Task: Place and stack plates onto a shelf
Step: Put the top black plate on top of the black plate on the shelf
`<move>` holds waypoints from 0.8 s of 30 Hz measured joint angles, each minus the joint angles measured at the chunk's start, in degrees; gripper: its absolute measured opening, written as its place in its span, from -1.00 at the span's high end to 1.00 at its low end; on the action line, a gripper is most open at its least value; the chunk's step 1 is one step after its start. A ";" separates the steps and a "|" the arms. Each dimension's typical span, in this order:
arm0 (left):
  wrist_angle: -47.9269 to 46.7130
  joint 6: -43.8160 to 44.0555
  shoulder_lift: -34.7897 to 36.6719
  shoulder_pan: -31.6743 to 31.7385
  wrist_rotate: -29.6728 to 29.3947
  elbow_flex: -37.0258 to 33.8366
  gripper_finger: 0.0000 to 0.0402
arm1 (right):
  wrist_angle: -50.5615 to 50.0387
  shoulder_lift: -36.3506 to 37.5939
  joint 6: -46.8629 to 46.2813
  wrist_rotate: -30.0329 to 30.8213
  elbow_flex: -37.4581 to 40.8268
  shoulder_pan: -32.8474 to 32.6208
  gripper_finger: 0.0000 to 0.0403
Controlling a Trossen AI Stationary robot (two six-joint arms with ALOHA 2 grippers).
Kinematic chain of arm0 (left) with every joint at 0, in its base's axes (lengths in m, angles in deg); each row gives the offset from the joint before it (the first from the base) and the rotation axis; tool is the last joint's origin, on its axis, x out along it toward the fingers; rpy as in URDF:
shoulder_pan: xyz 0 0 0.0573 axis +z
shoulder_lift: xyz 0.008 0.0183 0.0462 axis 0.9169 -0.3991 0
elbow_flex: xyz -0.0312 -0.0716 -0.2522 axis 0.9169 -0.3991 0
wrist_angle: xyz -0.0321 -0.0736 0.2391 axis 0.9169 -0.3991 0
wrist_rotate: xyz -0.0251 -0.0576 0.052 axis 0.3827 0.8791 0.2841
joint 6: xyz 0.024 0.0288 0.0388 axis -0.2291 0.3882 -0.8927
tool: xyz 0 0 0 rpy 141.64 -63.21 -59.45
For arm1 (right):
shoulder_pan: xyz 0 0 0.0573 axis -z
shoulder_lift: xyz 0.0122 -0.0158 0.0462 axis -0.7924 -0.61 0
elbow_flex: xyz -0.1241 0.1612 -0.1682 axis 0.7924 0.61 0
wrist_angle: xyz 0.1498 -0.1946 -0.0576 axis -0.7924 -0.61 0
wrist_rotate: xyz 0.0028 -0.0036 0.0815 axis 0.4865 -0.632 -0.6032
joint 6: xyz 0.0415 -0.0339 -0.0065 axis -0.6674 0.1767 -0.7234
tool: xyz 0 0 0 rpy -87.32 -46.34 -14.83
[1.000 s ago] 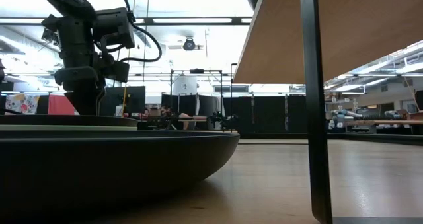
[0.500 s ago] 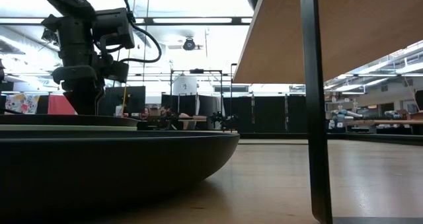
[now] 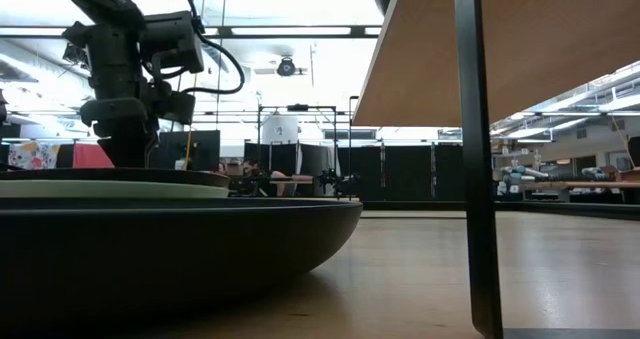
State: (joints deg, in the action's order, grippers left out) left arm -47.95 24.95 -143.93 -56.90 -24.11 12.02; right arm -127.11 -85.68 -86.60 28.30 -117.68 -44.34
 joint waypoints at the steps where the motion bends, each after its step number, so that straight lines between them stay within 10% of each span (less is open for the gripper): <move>1: -0.11 0.00 0.29 -0.01 -0.11 0.00 0.92 | -0.01 0.00 0.00 0.02 0.00 0.00 0.03; 24: -20.23 -0.15 0.69 -0.01 -8.50 19.35 0.95 | 2.73 -0.02 0.03 0.04 0.00 -0.02 0.03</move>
State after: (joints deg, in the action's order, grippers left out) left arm -68.18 24.80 -143.23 -56.91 -32.61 31.37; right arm -124.38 -85.70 -86.57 28.34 -117.68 -44.36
